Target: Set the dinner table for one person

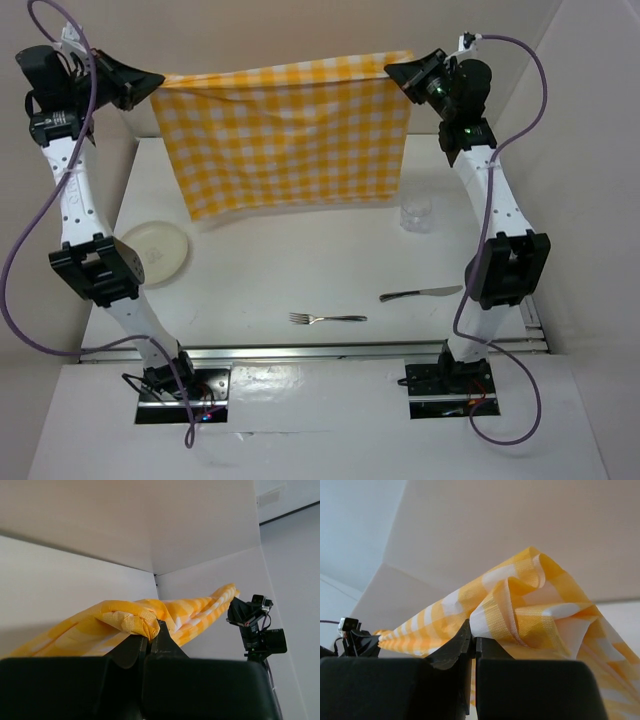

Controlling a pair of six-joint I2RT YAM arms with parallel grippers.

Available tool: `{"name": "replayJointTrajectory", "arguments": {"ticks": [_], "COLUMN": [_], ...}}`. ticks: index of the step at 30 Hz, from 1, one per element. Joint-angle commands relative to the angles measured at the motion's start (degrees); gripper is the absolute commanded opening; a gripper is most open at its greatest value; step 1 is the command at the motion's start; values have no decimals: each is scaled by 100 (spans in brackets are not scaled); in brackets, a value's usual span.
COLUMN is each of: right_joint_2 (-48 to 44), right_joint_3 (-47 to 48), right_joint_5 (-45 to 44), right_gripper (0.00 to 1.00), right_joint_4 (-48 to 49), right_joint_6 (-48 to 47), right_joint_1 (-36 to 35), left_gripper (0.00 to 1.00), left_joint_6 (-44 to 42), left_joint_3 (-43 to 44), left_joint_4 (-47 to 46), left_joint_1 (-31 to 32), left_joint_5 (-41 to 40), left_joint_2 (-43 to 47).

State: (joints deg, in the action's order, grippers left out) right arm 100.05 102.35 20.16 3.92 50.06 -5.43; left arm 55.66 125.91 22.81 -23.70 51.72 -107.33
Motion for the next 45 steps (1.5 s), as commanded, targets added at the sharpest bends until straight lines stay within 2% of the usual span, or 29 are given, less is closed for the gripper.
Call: {"name": "replayJointTrajectory", "arguments": {"ticks": [1,5,9,11,12,14,15,16,20,21,22,23,24,25,26,27,29,31,33,34,35,36,37,38,40,41,42,43,45], "right_joint_2": [365,665,324,34,-325,-661,-1002,-1170,-2109,-2286,-2462,-2803,-2946,-3069,-3184,-3394,-3588,-3791,-3852,-3853,-3740,-3460,-3266,-3038,-2194,-1896,-1571,-906,-279], "right_joint_3": [994,1376,666,-203,-867,-1539,-1864,-2546,-4149,-4440,-5008,-5214,-5364,-5574,-5576,-5637,-5638,-5638,-5463,-5401,-5244,-5121,-4954,-4535,-4041,-3586,-3346,-3074,-2406], "right_joint_5": [-769,-716,-637,-636,-636,-584,-471,-348,-100,-100,-31,22,23,84,84,84,-187,-504,-505,-357,-233,-119,-22,-21,-169,-171,-171,-406,-609], "right_gripper": [0,0,0,0,0,0,0,0,1,12,29,67,78,85,88,92,92,92,85,79,67,61,53,48,48,48,45,39,29], "right_joint_4": [627,495,618,732,733,873,873,952,646,584,583,392,251,93,-240,-443,-803,-954,-877,-780,-683,-682,-735,-874,-1515,-1709,-2111,-2350,-2824], "right_joint_6": [-128,-128,-76,-76,-15,-14,-101,-172,-374,-374,-374,-427,-427,-540,-620,-681,-779,-840,-840,-840,-840,-840,-1023,-1129,-1384,-1603,-1701,-1771,-1869], "right_joint_1": [560,666,719,780,833,833,833,833,833,833,833,833,833,833,833,833,833,833,833,833,833,764,658,309,-114,-586,-799,-1019,-1582], "left_gripper": [0,0,0,0,0,0,0,0,0,6,16,57,76,92,100,100,100,100,97,91,86,83,75,59,45,34,13,1,0], "left_joint_6": [-21,279,349,130,-36,-142,-230,-283,-924,-1247,-1407,-1574,-1724,-1960,-2067,-2129,-2121,-2007,-2006,-2059,-2059,-2059,-2059,-2111,-2217,-2217,-2217,-2217,-2217], "left_joint_3": [785,1058,691,-63,-771,-1513,-2221,-2559,-4080,-4640,-4889,-5083,-5241,-5408,-5410,-5410,-5243,-5243,-5173,-5173,-5173,-5225,-5286,-5287,-5287,-5209,-5208,-5138,-5024], "left_joint_4": [-593,-1050,-1296,-1296,-1357,-1498,-1499,-1568,-834,-578,-358,53,240,416,583,924,1059,1059,1059,1059,1059,963,849,848,848,848,918,849,779], "left_joint_1": [-152,-152,-205,-205,-257,-258,-327,-328,-389,-389,-468,-555,-556,-626,-627,-688,-688,-688,-627,-627,-574,-487,-390,-268,206,365,662,796,1138], "left_joint_5": [-620,-541,-392,-391,-391,-391,-391,-339,-391,-469,-610,-724,-856,-1109,-1190,-1287,-1428,-1481,-1542,-1595,-1595,-1595,-1595,-1952,-2209,-2611,-2745,-2903,-3518], "left_joint_2": [-419,-745,-650,-265,-88,281,622,782,1468,1748,1907,2065,2215,2503,2611,2690,2936,3094,3156,3157,3104,3017,2955,2868,2439,2271,2095,1919,1427]}}
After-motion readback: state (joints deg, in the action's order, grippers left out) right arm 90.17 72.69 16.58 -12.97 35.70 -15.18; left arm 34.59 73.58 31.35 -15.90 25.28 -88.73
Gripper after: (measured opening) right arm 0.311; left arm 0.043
